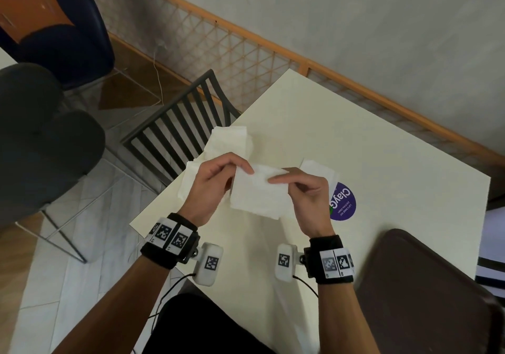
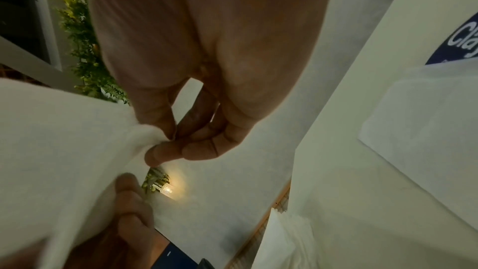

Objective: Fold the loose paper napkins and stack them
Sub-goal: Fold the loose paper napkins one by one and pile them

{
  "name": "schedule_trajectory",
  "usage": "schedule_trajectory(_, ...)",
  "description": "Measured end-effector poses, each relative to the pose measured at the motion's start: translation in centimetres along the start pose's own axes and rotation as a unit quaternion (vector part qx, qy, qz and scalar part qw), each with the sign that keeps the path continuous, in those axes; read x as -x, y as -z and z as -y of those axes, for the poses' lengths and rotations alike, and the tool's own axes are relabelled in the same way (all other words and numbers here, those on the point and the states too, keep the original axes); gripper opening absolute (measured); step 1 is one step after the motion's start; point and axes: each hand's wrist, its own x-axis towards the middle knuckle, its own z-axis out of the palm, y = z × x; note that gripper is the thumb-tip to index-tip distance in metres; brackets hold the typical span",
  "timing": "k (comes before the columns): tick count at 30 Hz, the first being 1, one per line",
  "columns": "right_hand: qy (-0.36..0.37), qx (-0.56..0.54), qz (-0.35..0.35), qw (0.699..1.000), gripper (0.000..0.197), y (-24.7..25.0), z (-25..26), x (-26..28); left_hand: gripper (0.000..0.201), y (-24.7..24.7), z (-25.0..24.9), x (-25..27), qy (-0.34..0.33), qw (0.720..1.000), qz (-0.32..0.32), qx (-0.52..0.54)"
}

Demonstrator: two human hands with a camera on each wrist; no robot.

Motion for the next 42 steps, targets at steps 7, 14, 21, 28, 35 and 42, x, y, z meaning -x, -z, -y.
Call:
schedule_trajectory(7, -0.052, 0.076, 0.004, 0.996, 0.018, -2.1, 0.9, -0.2, 0.031, 0.8, 0.6, 1.4, -0.052, 0.991, 0.015, -0.123)
schedule_trajectory(14, 0.015, 0.312, 0.057, 0.948, 0.047, -6.8, -2.1, -2.3, 0.032, 2.8, 2.0, 1.4, -0.067, 0.976, -0.108, -0.175)
schedule_trajectory(21, -0.076, 0.349, 0.039, 0.933, 0.038, -11.1, -6.2, -6.4, 0.02, 6.3, 4.7, -1.1, -0.003, 0.945, -0.197, -0.261)
schedule_trajectory(28, -0.161, 0.485, 0.085, 0.855, 0.022, -11.4, -7.9, -7.0, 0.047, 7.5, 8.8, -4.1, 0.137, 0.873, -0.105, -0.457)
schedule_trajectory(35, -0.223, 0.469, -0.203, 0.83, 0.035, 1.8, -6.3, -5.8, 0.049, 4.2, 7.1, -1.8, -0.007, 0.838, -0.153, -0.524)
schedule_trajectory(42, -0.346, 0.53, -0.201, 0.748, 0.062, 7.6, -8.5, -5.3, 0.04, -1.8, 5.5, 1.0, -0.082, 0.88, -0.048, -0.465)
